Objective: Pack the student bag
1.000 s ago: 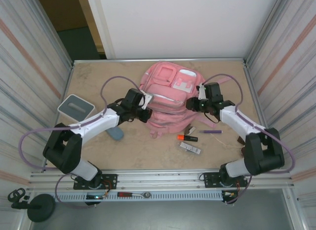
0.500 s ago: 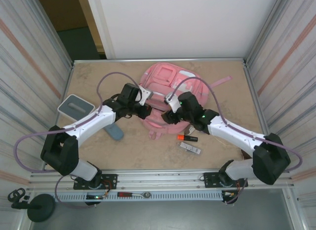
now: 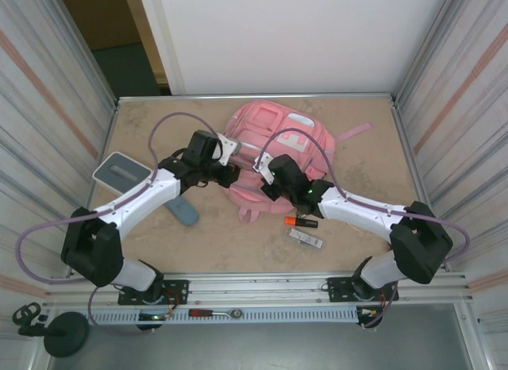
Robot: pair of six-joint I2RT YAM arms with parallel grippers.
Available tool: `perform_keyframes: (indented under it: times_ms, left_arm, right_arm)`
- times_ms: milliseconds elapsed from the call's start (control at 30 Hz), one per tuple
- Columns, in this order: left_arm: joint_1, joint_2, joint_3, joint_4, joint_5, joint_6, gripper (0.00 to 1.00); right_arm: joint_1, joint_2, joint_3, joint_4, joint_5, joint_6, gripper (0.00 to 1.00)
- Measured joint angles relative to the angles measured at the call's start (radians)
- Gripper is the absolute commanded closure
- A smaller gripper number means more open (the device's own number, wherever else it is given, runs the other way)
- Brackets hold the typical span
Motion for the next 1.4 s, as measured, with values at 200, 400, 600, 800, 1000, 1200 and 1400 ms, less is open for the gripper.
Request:
perform_keyframes:
  times_ms: [200,400,600,800,1000,1200,1400]
  left_arm:
    - [0.061,-0.018,-0.006,-0.003,-0.052,0.000,1.00]
    - [0.082,-0.018,-0.006,-0.015,-0.092,0.000,1.00]
    - [0.126,-0.035,-0.016,-0.026,-0.142,-0.011,1.00]
    - [0.119,-0.079,-0.061,0.001,-0.069,-0.045,1.00]
    - [0.035,-0.041,-0.064,0.042,-0.014,-0.072,1.00]
    - [0.016,-0.021,-0.064,0.045,0.030,-0.088,1.00]
    - [0.016,-0.021,-0.064,0.051,0.038,-0.088,1.00]
  right_arm:
    - [-0.075,-0.086,-0.064,0.015,-0.058,0.024,1.00]
    - [-0.156,-0.083,-0.056,0.011,-0.211,0.037,1.00]
    - [-0.160,0.022,0.059,-0.028,-0.298,0.026,1.00]
    - [-0.213,0.051,0.106,-0.085,-0.304,0.021,0.87]
    - [-0.244,0.078,0.168,-0.214,-0.137,0.093,0.65]
    - [-0.200,-0.034,0.078,-0.213,-0.167,0.091,0.47]
    - [-0.132,-0.036,0.098,-0.154,-0.276,0.011,0.44]
